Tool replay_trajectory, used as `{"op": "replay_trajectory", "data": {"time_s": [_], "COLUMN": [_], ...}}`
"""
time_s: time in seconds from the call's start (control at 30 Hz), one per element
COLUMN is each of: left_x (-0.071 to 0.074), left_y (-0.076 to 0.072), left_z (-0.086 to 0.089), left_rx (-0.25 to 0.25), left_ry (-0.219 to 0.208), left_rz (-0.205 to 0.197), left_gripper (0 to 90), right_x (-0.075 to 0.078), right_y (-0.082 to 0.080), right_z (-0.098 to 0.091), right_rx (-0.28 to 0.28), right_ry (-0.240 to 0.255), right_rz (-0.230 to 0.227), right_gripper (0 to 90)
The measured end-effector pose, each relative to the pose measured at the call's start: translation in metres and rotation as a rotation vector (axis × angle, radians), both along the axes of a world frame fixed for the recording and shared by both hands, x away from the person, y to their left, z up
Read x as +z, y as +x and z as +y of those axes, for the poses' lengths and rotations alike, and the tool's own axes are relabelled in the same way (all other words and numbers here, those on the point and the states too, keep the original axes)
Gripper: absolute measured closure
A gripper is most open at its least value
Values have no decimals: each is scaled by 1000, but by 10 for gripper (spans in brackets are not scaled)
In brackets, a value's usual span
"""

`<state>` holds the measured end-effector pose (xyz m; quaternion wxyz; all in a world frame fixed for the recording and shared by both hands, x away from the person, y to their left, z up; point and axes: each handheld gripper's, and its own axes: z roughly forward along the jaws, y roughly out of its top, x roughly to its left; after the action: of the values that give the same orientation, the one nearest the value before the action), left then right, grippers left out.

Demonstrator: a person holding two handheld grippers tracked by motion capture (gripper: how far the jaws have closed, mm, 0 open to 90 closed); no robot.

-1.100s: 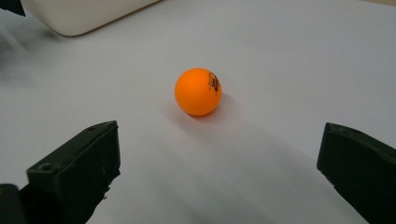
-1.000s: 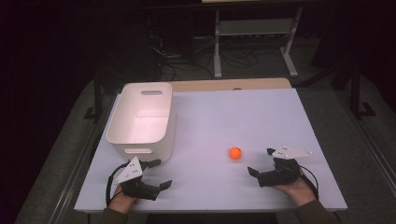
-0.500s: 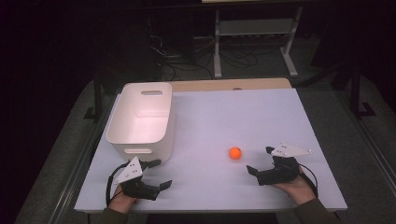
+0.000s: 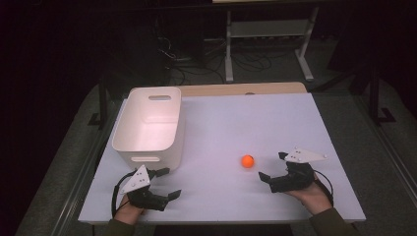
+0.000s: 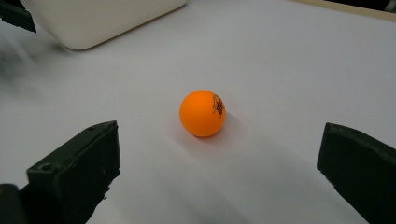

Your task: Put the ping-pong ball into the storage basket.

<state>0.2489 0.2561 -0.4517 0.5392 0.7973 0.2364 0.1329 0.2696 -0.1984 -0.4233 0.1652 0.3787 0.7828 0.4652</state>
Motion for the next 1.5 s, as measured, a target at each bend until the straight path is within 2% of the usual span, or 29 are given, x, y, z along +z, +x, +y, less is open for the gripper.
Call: {"op": "replay_trajectory", "data": {"time_s": [0.53,1.5], "left_x": [0,0], "left_y": [1,1], "left_z": [0,1], "left_rx": [3,5], "left_ry": [-4,-8], "left_rz": [5,9], "left_gripper": [140,140], "right_x": [4,9], "right_y": [8,22], "right_z": [3,13], "right_rx": [0,20], "right_ry": [21,24], "right_rz": [4,9], "right_gripper": [0,0]}}
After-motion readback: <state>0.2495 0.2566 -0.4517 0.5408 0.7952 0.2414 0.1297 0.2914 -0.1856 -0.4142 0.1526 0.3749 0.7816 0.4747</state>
